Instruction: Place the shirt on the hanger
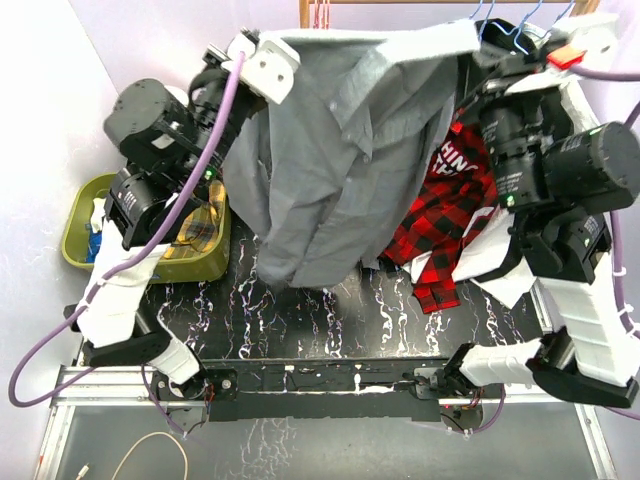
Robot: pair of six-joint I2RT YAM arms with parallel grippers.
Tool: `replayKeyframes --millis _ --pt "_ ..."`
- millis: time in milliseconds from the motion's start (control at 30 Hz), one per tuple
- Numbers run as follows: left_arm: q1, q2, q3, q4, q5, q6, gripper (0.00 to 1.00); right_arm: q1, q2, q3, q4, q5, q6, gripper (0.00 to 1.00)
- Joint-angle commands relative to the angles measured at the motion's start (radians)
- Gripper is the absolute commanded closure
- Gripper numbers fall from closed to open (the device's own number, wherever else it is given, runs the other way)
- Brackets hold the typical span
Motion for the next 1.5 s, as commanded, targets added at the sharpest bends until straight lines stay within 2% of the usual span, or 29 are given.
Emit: replayKeyframes --millis 0,67,200,300,400,500,700,867,1067,1100,1167,1200,1233,1267,1300,1333,1367,1433,1467 --pt "0.070 -0.112 -0.261 -0.093 -0.061 -0.156 1.00 -0.005 -0.125 -0.296 -0.050 0.062 0.169 0.92" --pt "0.137 -0.176 -0.500 -0.107 -0.028 -0.267 1.00 -0.006 -0.205 -0.535 -0.077 0.032 0.346 0.92" --pt "0.222 -0.323 -0.964 -0.032 -0.044 -0.367 1.00 -0.005 -0.329 -0.962 -0.110 -0.039 0.677 0.92" --pt "0.271 -0.389 -1.163 -0.048 0.026 -0.456 1.00 -0.006 -0.341 -1.179 -0.087 -0.114 0.864 0.92" --pt "0.303 -0.413 -1.283 -0.052 0.092 -0.531 1.00 -0.005 -0.274 -1.292 -0.023 -0.192 0.942 0.92" --pt "0.309 -0.405 -1.375 -0.008 0.105 -0.547 1.00 -0.020 -0.168 -1.297 0.031 -0.238 0.943 0.92" --pt "0.334 -0.311 -1.484 0.156 0.072 -0.542 1.00 -0.182 0.000 -1.257 0.130 -0.514 0.829 0.92" --pt "0.350 -0.175 -1.458 0.250 0.032 -0.572 1.00 -0.258 0.122 -1.189 0.146 -0.617 0.728 0.92" --pt "0.436 -0.017 -1.319 0.261 0.022 -0.618 1.00 -0.338 0.229 -1.048 0.103 -0.709 0.652 0.92" --pt "0.447 0.001 -1.299 0.258 0.023 -0.626 1.00 -0.347 0.246 -1.022 0.087 -0.725 0.639 0.82" --pt "0.459 0.030 -1.259 0.239 0.032 -0.644 1.00 -0.354 0.257 -0.975 0.053 -0.740 0.625 0.47" --pt "0.462 0.035 -1.249 0.230 0.029 -0.655 1.00 -0.353 0.243 -0.964 0.046 -0.739 0.625 0.34" --pt "0.463 0.037 -1.235 0.216 0.035 -0.667 1.00 -0.354 0.213 -0.971 0.068 -0.738 0.634 0.26" --pt "0.464 0.038 -1.221 0.191 0.051 -0.679 1.00 -0.354 0.173 -0.994 0.107 -0.737 0.646 0.11" --pt "0.464 0.035 -1.207 0.164 0.070 -0.688 1.00 -0.353 0.125 -1.024 0.157 -0.728 0.659 0.03" --pt "0.464 0.035 -1.191 0.136 0.091 -0.695 0.98 -0.355 0.084 -1.049 0.188 -0.717 0.674 0.02" --pt "0.464 0.039 -1.172 0.095 0.118 -0.700 0.90 -0.355 0.045 -1.065 0.200 -0.708 0.686 0.01" --pt "0.464 0.048 -1.132 0.004 0.150 -0.722 0.71 -0.353 -0.016 -1.091 0.205 -0.722 0.712 0.02" --pt "0.466 0.050 -1.119 -0.035 0.159 -0.730 0.53 -0.353 -0.044 -1.102 0.201 -0.739 0.729 0.02"
